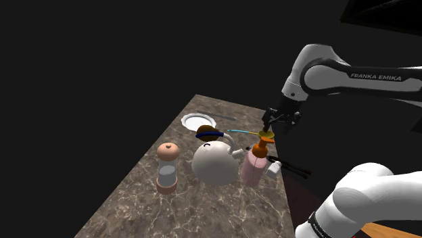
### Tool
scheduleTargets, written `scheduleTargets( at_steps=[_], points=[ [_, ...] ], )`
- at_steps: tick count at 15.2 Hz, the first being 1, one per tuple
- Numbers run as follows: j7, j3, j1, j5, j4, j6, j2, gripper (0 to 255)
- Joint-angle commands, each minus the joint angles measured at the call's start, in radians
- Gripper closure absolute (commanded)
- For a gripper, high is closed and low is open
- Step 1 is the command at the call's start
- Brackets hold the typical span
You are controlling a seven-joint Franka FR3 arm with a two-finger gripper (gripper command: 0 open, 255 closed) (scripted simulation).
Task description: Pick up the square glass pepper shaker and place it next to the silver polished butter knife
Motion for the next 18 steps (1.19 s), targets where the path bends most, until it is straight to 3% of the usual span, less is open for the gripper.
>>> scheduleTargets(
  at_steps=[1,9,18],
  points=[
    [0.098,0.030,-0.034,0.007,-0.074,0.038,-0.028,0],
    [0.468,0.161,-0.142,0.071,-0.335,0.178,-0.101,0],
    [0.469,0.182,-0.135,0.094,-0.411,0.322,-0.032,0]
  ],
)
